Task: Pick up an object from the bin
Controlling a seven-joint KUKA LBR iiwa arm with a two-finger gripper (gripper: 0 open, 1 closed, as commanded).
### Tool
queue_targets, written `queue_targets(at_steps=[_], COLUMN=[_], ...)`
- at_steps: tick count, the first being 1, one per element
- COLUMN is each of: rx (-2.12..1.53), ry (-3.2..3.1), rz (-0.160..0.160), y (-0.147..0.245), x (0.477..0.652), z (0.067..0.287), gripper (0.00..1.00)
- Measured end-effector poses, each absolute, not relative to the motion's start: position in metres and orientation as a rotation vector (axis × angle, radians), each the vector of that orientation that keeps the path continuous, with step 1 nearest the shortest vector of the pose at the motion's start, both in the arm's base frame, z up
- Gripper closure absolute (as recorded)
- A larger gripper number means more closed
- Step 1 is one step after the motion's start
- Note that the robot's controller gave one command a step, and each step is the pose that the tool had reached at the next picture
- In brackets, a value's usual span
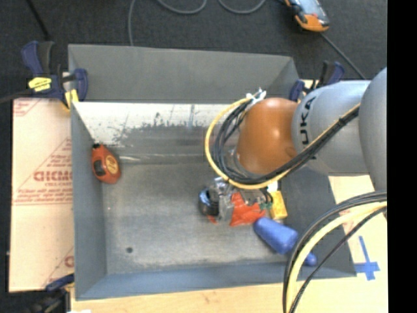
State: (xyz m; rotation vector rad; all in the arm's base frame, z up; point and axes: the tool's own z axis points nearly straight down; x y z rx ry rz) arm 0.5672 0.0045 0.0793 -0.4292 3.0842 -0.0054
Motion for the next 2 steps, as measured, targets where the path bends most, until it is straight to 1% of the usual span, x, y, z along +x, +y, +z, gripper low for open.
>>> queue_targets(at_steps=[1,2], rx=[-0.433,-0.448], ry=[3.092,3.087], rz=[-0.011,-0.008], y=[0.025,0.044], x=[0.575,0.58], z=[0.08,0.08], gripper=[1.0,1.0])
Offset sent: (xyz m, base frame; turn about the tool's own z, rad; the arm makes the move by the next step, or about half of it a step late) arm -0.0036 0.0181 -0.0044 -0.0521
